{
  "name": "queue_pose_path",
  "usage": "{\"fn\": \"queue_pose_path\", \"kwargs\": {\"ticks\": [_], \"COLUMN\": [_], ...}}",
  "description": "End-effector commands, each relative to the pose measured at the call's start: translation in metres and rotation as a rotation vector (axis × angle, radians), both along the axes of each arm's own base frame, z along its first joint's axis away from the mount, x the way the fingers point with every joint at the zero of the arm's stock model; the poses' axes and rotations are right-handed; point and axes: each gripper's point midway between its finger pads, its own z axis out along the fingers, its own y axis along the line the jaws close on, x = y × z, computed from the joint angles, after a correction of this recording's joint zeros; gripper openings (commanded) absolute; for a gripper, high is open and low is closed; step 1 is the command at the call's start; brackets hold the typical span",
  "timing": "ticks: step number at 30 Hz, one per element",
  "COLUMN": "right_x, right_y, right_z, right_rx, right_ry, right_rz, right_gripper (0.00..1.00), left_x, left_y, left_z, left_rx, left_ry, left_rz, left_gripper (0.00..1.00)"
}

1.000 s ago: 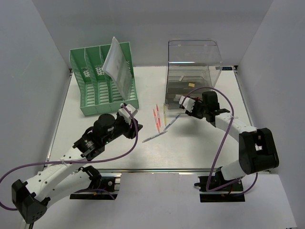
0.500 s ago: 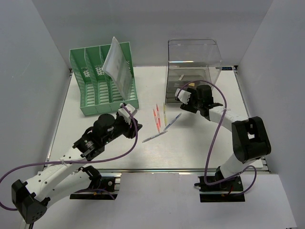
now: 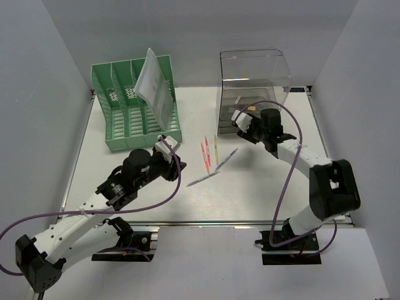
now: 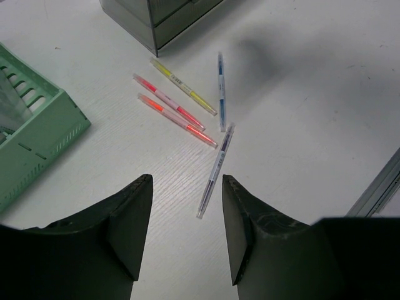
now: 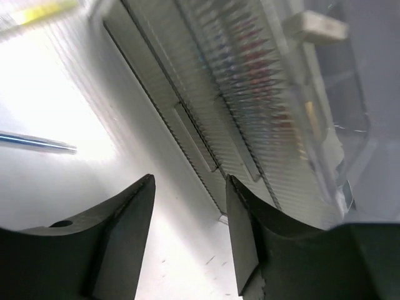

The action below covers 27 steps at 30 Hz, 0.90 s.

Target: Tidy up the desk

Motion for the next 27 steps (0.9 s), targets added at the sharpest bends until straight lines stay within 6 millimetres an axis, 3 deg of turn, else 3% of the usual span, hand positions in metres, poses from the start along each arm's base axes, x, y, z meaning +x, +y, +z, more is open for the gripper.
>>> {"fn": "queue_pose_path", "kwargs": {"ticks": [1, 6, 7, 12, 14, 19, 27], "right_x": [-0.025, -0.047, -0.048, -0.060, -0.066, -0.072, -0.080], "right_y": [0.012, 0.013, 0.012, 0.013, 0.012, -0.002, -0.012], "right_z": [0.028, 0.026, 0.025, 0.025, 0.024, 0.025, 0.013], "right_rx": [0.192, 0.398, 0.427, 0.603, 0.680, 0.853, 1.074], "right_ry": [0.047, 0.184, 0.203, 0.332, 0.391, 0.482, 0.599], "right_rz": [-0.016, -0.119, -0.139, -0.176, -0.213, -0.310, -0.439], "right_gripper": [0.52, 0.41, 0.35, 0.23, 0.19, 0.22, 0.29], "left_x": [0.001, 0.001, 0.001, 0.000, -0.001, -0.001, -0.001], "left_y": [0.000, 0.000, 0.000, -0.002, -0.003, -0.005, -0.006], "left_z": [0.008, 0.007, 0.007, 0.007, 0.006, 0.003, 0.002], "left_rx": [-0.011, -0.010, -0.012, -0.024, -0.023, -0.018, -0.019], "left_ry": [-0.023, -0.022, -0.025, -0.032, -0.028, -0.018, -0.018], "left_rz": [0.003, 0.003, 0.004, -0.009, -0.015, -0.027, -0.028], "left_gripper": [0.58, 0.55, 0.53, 0.33, 0.30, 0.25, 0.30]}}
